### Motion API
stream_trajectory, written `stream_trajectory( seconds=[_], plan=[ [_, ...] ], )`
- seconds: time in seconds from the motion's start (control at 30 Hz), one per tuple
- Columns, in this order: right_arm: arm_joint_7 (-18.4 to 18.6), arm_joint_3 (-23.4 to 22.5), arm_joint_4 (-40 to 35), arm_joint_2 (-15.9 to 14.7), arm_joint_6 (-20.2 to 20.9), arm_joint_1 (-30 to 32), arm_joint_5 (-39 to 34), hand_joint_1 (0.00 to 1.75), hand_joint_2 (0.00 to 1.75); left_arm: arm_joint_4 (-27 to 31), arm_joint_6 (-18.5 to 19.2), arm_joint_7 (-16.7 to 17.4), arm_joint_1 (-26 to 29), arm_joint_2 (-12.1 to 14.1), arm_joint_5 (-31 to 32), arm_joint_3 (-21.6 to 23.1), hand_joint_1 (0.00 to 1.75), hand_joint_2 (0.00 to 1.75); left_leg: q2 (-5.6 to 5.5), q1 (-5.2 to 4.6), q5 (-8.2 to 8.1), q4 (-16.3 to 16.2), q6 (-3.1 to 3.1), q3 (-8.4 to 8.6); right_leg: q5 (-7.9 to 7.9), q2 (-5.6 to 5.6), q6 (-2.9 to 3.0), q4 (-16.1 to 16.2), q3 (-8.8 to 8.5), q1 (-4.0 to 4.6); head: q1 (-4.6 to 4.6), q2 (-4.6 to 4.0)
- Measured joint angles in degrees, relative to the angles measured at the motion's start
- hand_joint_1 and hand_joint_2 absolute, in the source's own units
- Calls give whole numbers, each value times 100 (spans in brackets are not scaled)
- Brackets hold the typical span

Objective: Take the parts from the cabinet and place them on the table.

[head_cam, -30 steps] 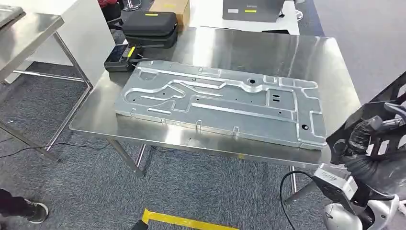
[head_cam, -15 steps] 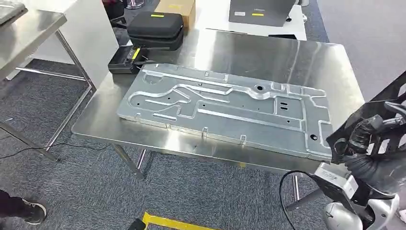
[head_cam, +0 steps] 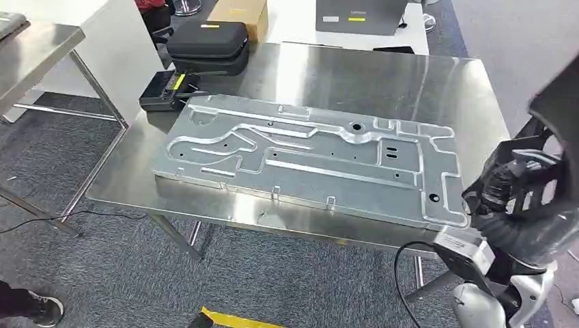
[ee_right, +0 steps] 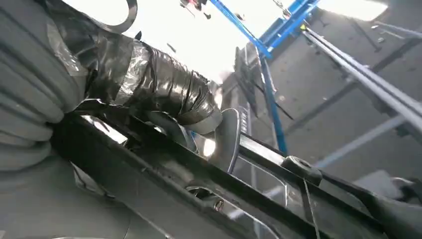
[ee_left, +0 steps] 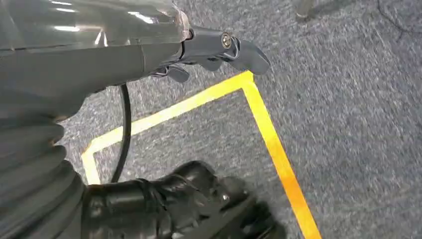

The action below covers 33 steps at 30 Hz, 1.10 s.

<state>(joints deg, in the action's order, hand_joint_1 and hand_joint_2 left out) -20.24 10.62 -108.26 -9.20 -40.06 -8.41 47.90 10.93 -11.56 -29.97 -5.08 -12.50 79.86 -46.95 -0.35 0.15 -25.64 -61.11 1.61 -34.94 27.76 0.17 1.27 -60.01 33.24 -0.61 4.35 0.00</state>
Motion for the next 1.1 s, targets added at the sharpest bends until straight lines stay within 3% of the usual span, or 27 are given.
stream_trajectory(
  seconds=[0.03,0.13,0.17,0.2,0.23,0.3,0.33,0.37,0.4,0.43,0.47,0.5,0.53,0.63,0.7,0.73,0.77,0.83,0.87,0.9,0.93,1.0,1.03,1.1],
  plan=[
    [22,53,33,-2,0,-66,101,175,175,0,-22,37,-9,5,0,0,0,0,7,-16,-62,90,32,72,16,1,-32,-17,9,44,5,0],
    [219,226,151,-7,46,-303,377,175,175,0,-66,118,-26,5,48,35,0,0,2,-34,-80,170,38,74,-24,10,-115,42,26,1,-2,0],
    [315,315,215,-7,92,-435,583,175,175,0,-73,151,-32,0,70,48,0,0,9,17,-32,272,70,115,-23,7,-155,54,8,35,0,0],
    [385,367,275,-13,107,-556,721,175,175,0,-79,166,-48,-6,85,66,0,0,28,37,12,351,73,165,28,-12,-175,-11,28,0,0,-2],
    [456,422,343,-13,120,-682,878,175,175,0,-79,177,-65,-15,113,101,0,0,26,35,29,378,104,178,182,-12,-190,-215,127,1,5,0],
    [624,534,495,-15,223,-929,1252,175,175,0,-72,208,-90,-28,138,138,0,0,26,34,22,369,119,172,604,-10,-225,-1082,551,-17,2,-2],
    [734,616,618,-15,316,-1058,1514,175,175,0,-62,221,-95,-33,157,153,0,0,29,32,18,365,120,169,730,-11,-245,-1479,762,-26,5,-2],
    [867,708,760,-15,426,-1226,1835,175,175,0,-57,241,-105,-33,182,175,0,0,32,32,14,354,115,169,711,-12,-262,-1679,886,-35,2,0],
    [976,796,897,-15,492,-1405,2083,175,175,0,-42,256,-121,-35,193,197,0,0,32,36,4,343,106,172,549,-14,-273,-1558,854,-51,5,0],
    [1096,908,1039,-13,553,-1596,2297,175,175,0,-24,269,-144,-48,197,223,0,0,30,40,-10,320,94,176,279,-15,-277,-1183,685,-72,2,0],
    [1194,1017,1157,-13,590,-1773,2447,175,175,0,-20,271,-169,-55,197,251,0,0,23,47,-37,286,80,181,-24,-16,-276,-635,421,-87,5,0],
    [1246,1105,1236,-11,616,-1914,2523,175,175,0,-16,271,-184,-68,199,269,0,0,10,47,-68,246,51,175,-208,-19,-269,-136,199,-97,5,0],
    [1281,1198,1338,-7,621,-2030,2567,175,175,0,-16,273,-199,-72,197,273,0,0,2,20,-79,228,19,146,-74,-14,-255,-61,148,-60,7,0],
    [1345,1378,1511,2,623,-2210,2622,175,175,0,-5,276,-198,-76,199,282,0,0,-12,14,-48,225,-60,110,-105,0,-181,-23,171,-22,-2,0],
    [1469,1487,1627,2,766,-2386,2849,175,175,0,11,287,-204,-76,236,291,0,0,-7,26,-119,182,-130,85,-145,-15,-88,44,142,-81,0,0],
    [1543,1567,1728,28,880,-2517,3049,175,175,0,39,293,-214,-76,243,310,0,0,-3,33,-229,11,-152,18,-149,-10,-47,52,140,-81,-2,0],
    [1628,1663,1855,67,994,-2675,3272,175,175,0,56,315,-231,-76,258,339,0,0,0,40,-430,-372,-173,-165,-147,-6,-14,51,146,-78,0,0],
    [1795,1876,2209,171,1203,-2998,3643,175,175,0,105,348,-248,-76,302,400,0,0,0,50,-794,-1334,-205,-648,-140,1,-2,48,145,-59,0,-2],
    [1878,2017,2440,240,1304,-3132,3820,175,175,0,133,374,-252,-76,319,422,0,0,0,50,-805,-1568,-210,-792,-137,6,2,45,142,-53,0,-2],
    [1946,2147,2648,304,1382,-3249,3949,175,175,0,157,389,-255,-76,337,435,0,0,0,50,-692,-1532,-206,-806,-136,10,3,44,133,-50,0,0],
    [2019,2299,2878,388,1442,-3372,4064,175,175,0,177,396,-259,-76,350,461,0,0,1,50,-454,-1221,-196,-690,-131,16,7,40,126,-50,0,0],
    [2153,2580,3291,580,1453,-3563,4152,175,175,0,201,424,-289,-76,352,525,0,0,2,49,122,-135,-148,-204,-107,24,-16,31,92,-49,0,0],
    [2184,2696,3472,652,1449,-3627,4173,175,175,0,207,429,-306,-76,352,551,0,0,-4,38,97,125,-119,-70,-95,21,-38,32,102,-40,5,-2],
    [2204,2848,3713,739,1445,-3717,4193,175,175,0,218,439,-337,-81,352,575,0,0,-10,4,95,204,-101,-71,-119,10,-86,37,139,-15,2,0]
  ],
)
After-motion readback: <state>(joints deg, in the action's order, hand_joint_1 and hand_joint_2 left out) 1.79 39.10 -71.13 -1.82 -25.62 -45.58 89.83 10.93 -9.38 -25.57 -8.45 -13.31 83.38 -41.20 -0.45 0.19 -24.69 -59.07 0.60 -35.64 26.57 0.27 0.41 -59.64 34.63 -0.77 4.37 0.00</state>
